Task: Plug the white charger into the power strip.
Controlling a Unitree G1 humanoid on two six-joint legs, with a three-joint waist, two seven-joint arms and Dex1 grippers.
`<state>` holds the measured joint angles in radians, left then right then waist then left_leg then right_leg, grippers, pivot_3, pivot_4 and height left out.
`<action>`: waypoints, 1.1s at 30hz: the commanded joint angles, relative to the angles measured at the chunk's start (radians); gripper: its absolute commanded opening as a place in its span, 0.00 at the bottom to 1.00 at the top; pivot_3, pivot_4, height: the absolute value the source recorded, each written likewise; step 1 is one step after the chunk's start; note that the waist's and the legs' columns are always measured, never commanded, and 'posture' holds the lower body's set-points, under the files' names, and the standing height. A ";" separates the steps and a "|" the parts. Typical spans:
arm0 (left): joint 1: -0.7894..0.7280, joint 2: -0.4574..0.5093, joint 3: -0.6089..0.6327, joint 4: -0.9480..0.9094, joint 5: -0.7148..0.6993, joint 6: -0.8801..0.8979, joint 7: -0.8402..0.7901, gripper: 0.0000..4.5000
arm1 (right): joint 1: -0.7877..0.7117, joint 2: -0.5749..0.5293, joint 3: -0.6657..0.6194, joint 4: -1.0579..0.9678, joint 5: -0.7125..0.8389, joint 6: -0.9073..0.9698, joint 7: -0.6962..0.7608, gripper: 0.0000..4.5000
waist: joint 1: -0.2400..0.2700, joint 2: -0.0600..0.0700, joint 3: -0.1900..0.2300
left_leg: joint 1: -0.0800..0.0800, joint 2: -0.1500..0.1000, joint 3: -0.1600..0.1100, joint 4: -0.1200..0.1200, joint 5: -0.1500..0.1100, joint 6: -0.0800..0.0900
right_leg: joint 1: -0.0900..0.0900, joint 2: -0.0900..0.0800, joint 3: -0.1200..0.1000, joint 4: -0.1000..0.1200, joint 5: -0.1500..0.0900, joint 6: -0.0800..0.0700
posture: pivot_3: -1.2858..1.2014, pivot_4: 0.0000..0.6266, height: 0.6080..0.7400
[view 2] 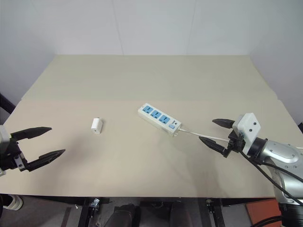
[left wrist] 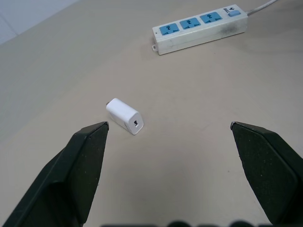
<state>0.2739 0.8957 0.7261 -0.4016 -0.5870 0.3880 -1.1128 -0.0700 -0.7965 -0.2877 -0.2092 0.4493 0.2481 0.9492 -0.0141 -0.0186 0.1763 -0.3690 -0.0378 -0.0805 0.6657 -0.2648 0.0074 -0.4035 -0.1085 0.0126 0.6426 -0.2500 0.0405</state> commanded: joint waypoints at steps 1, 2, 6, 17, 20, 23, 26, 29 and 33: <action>-0.009 0.008 0.007 -0.005 -0.005 -0.019 -0.003 1.00 | 0.000 0.000 -0.020 -0.041 0.001 -0.026 -0.008 1.00 | 0.000 0.000 0.000 | 0.000 0.000 0.000 0.000 0.000 0.000 | 0.000 0.000 0.000 0.000 0.000 0.000 | 0.52 0.24 1.00; -0.009 0.008 0.007 -0.005 -0.006 -0.020 -0.003 1.00 | 0.000 0.000 -0.020 -0.042 0.001 -0.026 -0.008 1.00 | 0.000 0.000 0.000 | 0.000 0.000 0.000 0.000 0.000 0.000 | 0.000 0.000 0.000 0.000 0.000 0.000 | 0.52 0.24 1.00; -0.014 0.010 0.002 -0.001 -0.005 -0.019 -0.003 1.00 | -0.001 0.002 -0.019 -0.042 -0.001 -0.024 -0.010 1.00 | 0.000 0.000 0.000 | 0.000 0.000 0.000 0.000 0.000 0.000 | 0.000 0.000 0.000 0.000 0.000 0.000 | 0.52 0.24 1.00; -0.022 0.014 -0.008 0.006 -0.003 -0.020 -0.008 1.00 | -0.001 0.006 -0.014 -0.050 -0.002 -0.020 -0.018 1.00 | 0.000 0.000 0.000 | 0.000 0.000 0.000 0.000 0.000 0.000 | 0.000 0.000 0.000 0.000 0.000 0.000 | 0.52 0.24 1.00; -0.020 0.013 -0.006 0.005 -0.002 -0.020 -0.009 1.00 | -0.014 0.020 0.003 -0.047 -0.005 -0.020 -0.027 1.00 | -0.001 0.000 0.000 | 0.000 0.000 0.000 0.000 0.000 0.000 | 0.000 0.000 0.000 0.000 0.000 0.000 | 0.52 0.24 1.00; -0.020 0.013 -0.005 0.003 -0.003 -0.019 -0.008 1.00 | -0.044 0.038 0.037 -0.026 -0.011 -0.028 -0.021 1.00 | -0.003 0.000 0.000 | 0.000 0.000 0.000 0.000 0.000 0.000 | 0.000 0.000 0.001 0.000 0.000 0.000 | 0.52 0.24 1.00; -0.022 0.013 -0.006 0.000 -0.005 -0.016 -0.007 1.00 | -0.116 0.082 0.098 0.038 -0.031 -0.046 -0.020 1.00 | -0.006 0.000 0.000 | 0.001 0.000 0.000 0.000 0.000 0.000 | 0.000 0.000 0.001 0.001 0.001 0.000 | 0.52 0.24 1.00; -0.029 0.015 -0.010 0.001 -0.006 -0.016 -0.006 1.00 | -0.204 0.142 0.166 0.133 -0.072 -0.081 -0.020 1.00 | -0.008 -0.001 0.000 | 0.001 0.001 0.000 0.000 0.000 0.000 | 0.000 0.001 0.002 0.001 0.001 0.000 | 0.52 0.24 1.00; -0.040 0.018 -0.016 0.002 -0.008 -0.015 -0.007 1.00 | -0.320 0.246 0.233 0.273 -0.112 -0.127 -0.042 1.00 | -0.008 -0.001 0.000 | 0.001 0.001 0.000 0.000 0.000 0.000 | -0.002 0.002 0.002 0.001 0.002 0.000 | 0.52 0.24 1.00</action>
<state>0.2427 0.8996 0.6983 -0.3921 -0.5878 0.3839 -1.1193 -0.3640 -0.5619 -0.0622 0.0442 0.3492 0.1619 0.9159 -0.0220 -0.0193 0.1759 -0.3680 -0.0366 -0.0805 0.6657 -0.2648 0.0071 -0.4054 -0.1065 0.0151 0.6434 -0.2484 0.0401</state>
